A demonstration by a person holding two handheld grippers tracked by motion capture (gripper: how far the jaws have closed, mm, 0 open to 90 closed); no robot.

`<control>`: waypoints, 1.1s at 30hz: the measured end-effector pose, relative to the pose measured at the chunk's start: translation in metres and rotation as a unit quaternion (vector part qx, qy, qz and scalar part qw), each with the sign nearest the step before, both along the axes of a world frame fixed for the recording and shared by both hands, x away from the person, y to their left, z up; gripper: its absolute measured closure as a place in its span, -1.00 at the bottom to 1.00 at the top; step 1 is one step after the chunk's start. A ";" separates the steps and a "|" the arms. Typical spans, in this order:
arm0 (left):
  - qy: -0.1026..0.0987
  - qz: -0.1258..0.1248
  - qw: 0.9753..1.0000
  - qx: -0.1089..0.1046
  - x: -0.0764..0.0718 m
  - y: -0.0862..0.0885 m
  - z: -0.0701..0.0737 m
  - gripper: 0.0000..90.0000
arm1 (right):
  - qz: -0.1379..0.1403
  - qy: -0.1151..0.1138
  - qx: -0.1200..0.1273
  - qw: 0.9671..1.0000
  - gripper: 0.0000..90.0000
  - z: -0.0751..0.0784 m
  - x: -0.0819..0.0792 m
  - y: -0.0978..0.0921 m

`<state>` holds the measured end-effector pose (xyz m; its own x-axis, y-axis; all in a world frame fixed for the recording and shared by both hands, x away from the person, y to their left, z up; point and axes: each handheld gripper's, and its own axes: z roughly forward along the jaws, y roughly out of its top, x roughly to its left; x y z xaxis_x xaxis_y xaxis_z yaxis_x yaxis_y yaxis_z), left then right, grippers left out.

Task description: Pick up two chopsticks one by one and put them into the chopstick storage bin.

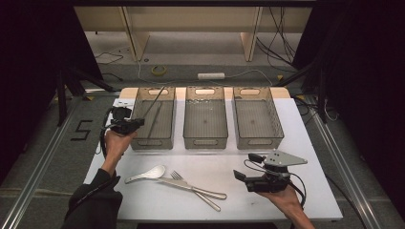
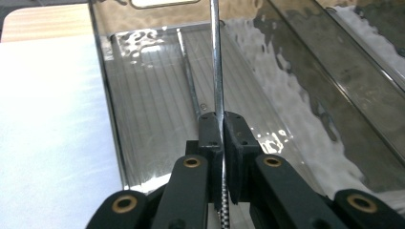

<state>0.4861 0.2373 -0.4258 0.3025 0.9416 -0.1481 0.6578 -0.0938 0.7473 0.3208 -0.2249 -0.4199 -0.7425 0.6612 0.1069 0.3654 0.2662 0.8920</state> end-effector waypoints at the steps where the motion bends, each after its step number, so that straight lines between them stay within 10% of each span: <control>1: 0.001 0.003 1.000 -0.003 0.000 0.000 0.000 0.91 | 0.001 0.000 -0.003 1.000 -0.56 0.000 0.000 0.000; 8: 0.012 0.011 1.000 -0.012 0.003 0.001 -0.004 0.87 | 0.006 0.002 -0.005 1.000 -0.56 0.000 -0.001 0.001; 14: 0.002 0.004 1.000 -0.021 0.000 0.000 0.002 0.40 | 0.009 0.003 -0.006 1.000 -0.55 0.000 -0.001 0.002; 33: 0.022 -0.086 0.996 -0.023 -0.034 -0.009 0.025 -0.37 | 0.009 0.002 -0.011 1.000 -0.56 0.000 -0.002 0.002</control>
